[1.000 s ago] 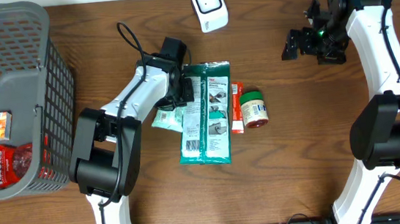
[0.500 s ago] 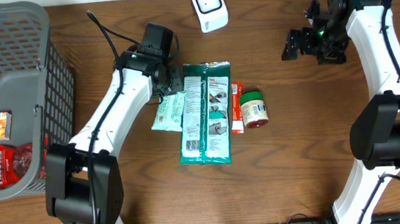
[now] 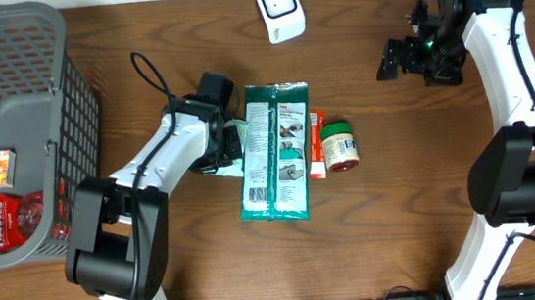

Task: Scan the item barcode
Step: 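Lower the pale green pack left of the glove pack and release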

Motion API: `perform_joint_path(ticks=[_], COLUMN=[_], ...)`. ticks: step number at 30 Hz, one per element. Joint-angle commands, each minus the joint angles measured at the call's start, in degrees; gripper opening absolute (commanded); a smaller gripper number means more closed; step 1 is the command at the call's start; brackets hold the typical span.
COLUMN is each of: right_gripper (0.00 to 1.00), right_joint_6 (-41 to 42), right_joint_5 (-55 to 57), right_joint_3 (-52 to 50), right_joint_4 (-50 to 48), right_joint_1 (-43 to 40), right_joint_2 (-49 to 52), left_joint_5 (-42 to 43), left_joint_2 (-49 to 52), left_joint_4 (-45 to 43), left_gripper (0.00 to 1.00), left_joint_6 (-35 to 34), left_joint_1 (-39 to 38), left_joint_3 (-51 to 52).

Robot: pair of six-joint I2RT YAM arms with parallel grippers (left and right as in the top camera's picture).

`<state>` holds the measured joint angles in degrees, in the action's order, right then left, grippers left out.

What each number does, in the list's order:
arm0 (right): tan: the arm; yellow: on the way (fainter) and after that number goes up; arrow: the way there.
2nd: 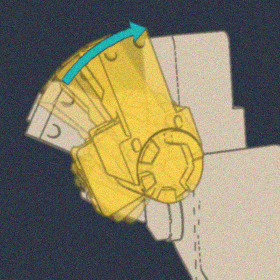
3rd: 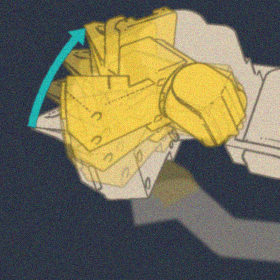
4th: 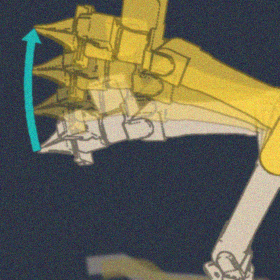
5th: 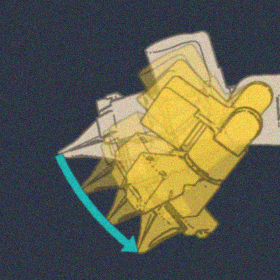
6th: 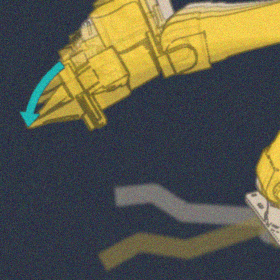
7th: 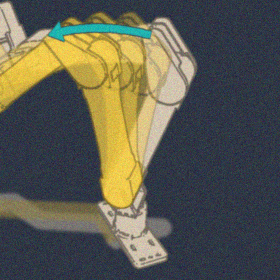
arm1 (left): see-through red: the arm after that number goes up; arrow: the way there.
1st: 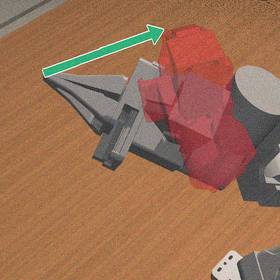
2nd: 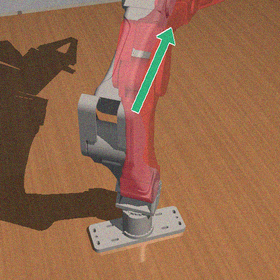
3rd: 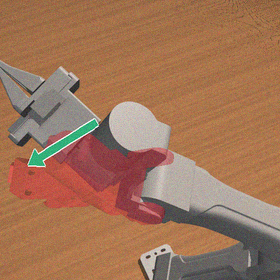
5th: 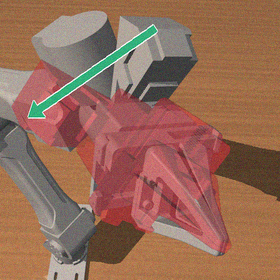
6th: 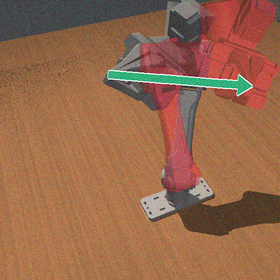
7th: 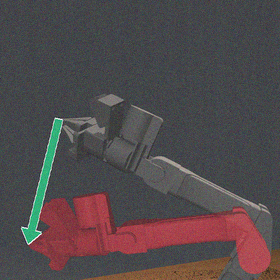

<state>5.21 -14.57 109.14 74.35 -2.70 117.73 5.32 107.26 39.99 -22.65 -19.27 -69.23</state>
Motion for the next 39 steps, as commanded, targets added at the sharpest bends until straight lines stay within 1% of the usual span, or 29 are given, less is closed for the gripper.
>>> perform_joint_path(ticks=[1,4,9,12,16,19,22,24,27,36,39], right_gripper=[0.99,0.99,0.99,0.99,0.99,0.99,0.99,0.99,0.99,0.99,0.99], right_joint_6=[-0.1,-0.1,-0.1,-0.1,-0.1,-0.1,-0.1,-0.1,-0.1,-0.1,-0.1], right_joint_5=[-0.3,-0.3,-0.3,-0.3,-0.3,-0.3,-0.3,-0.3,-0.3,-0.3,-0.3], right_joint_3=[0.9,0.9,0.9,0.9,0.9,0.9,0.9,0.9,0.9,0.9,0.9], right_joint_4=[0.0,0.0,0.0,0.0,0.0,0.0,0.0,0.0,0.0,0.0,0.0], right_joint_1=[-0.2,-0.2,-0.2,-0.2,-0.2,-0.2,-0.2,-0.2,-0.2,-0.2,-0.2], right_joint_2=[-0.1,-0.1,-0.1,-0.1,-0.1,-0.1,-0.1,-0.1,-0.1,-0.1,-0.1], left_joint_5=[5.1,9.0,8.3,3.2,0.3,-2.3,-7.8,-12.8,-17.6,-18.0,-15.1], left_joint_2=[0.7,0.6,-0.2,-2.4,-6.7,-8.7,-8.5,-7.8,-5.9,1.9,1.8], left_joint_4=[-0.5,-0.5,-0.3,-0.2,-0.2,-0.2,-0.3,-0.5,-1.2,-3.6,-4.4], left_gripper=[0.09,0.08,0.07,0.08,0.11,0.10,0.08,0.08,0.07,0.08,0.07], left_joint_6=[-0.6,-0.6,-0.5,-0.3,-0.4,-0.4,-0.5,-0.6,-0.6,-0.5,-0.5], left_joint_1=[0.2,0.2,0.2,0.2,0.3,0.3,0.3,0.3,0.3,0.4,0.4], left_joint_3=[0.9,0.9,-0.2,-1.4,-2.2,-2.2,-2.1,-1.7,-1.3,-1.2,-1.2])
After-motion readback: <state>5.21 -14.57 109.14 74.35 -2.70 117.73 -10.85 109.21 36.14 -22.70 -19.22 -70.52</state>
